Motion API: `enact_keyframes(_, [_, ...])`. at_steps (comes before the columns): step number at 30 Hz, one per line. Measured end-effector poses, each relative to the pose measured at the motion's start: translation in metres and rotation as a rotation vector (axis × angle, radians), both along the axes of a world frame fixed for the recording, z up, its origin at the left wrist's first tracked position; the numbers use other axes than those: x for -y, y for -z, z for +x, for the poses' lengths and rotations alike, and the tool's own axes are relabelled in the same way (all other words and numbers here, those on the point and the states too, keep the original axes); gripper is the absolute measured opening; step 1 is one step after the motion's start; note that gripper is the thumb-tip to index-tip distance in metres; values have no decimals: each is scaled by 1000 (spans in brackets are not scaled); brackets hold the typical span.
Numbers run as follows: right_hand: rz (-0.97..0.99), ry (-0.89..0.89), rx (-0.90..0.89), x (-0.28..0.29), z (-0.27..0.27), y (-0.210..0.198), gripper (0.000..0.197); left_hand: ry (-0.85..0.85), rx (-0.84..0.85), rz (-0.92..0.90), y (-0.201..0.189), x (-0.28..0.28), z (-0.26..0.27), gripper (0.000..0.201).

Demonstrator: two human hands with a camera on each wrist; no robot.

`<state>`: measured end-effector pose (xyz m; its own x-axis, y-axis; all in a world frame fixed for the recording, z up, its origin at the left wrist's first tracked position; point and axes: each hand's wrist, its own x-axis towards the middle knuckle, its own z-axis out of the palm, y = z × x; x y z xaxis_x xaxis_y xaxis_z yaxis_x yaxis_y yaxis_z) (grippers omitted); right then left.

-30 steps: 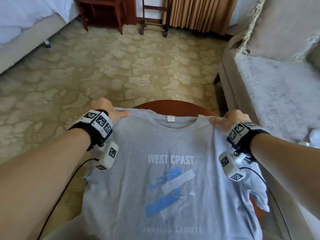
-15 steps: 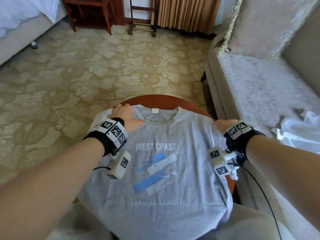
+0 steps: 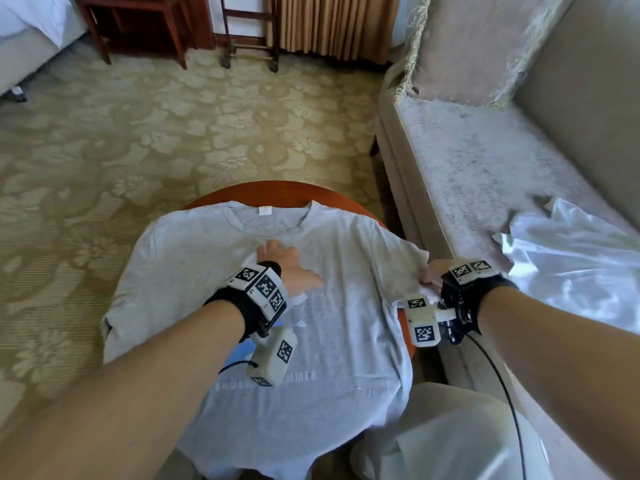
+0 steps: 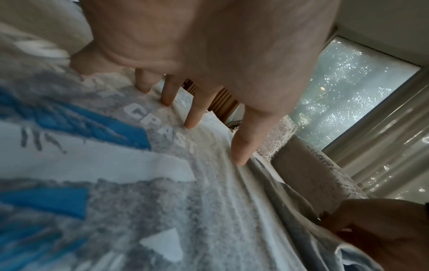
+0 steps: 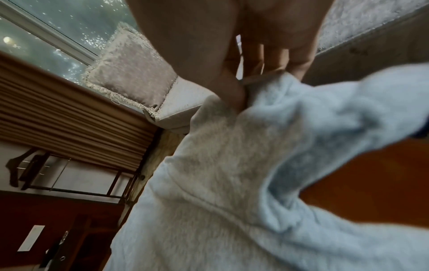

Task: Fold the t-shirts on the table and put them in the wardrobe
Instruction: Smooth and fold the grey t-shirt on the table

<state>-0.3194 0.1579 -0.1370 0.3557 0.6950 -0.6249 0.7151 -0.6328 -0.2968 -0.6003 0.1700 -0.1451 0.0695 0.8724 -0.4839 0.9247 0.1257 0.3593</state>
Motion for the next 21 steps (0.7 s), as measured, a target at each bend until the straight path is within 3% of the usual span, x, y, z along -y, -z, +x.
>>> enact_keyframes(3, [88,85,52,0,1,-21,14,-1,34,7,7,-5,0,85])
enact_keyframes(6, [228,45,254,4,-5,-41,32,-6,73,-11,13,-8,-1,89])
enact_keyframes(8, [169,-8,343,2,-13,-45,33,-44,132,-20,16,-9,-2,88])
enact_keyframes(11, [251,324,35,-8,-15,-24,41,-201,346,22,8,-6,-7,78])
enact_keyframes(13, [274,387,37,-18,-33,-16,59,-340,439,83,1,-5,-19,69])
enact_keyframes(17, [243,209,119,-28,-98,-19,75,-451,302,210,-16,-3,-72,59])
enact_keyframes(21, [203,-104,140,-19,-177,-34,85,-664,166,207,-21,7,-150,59])
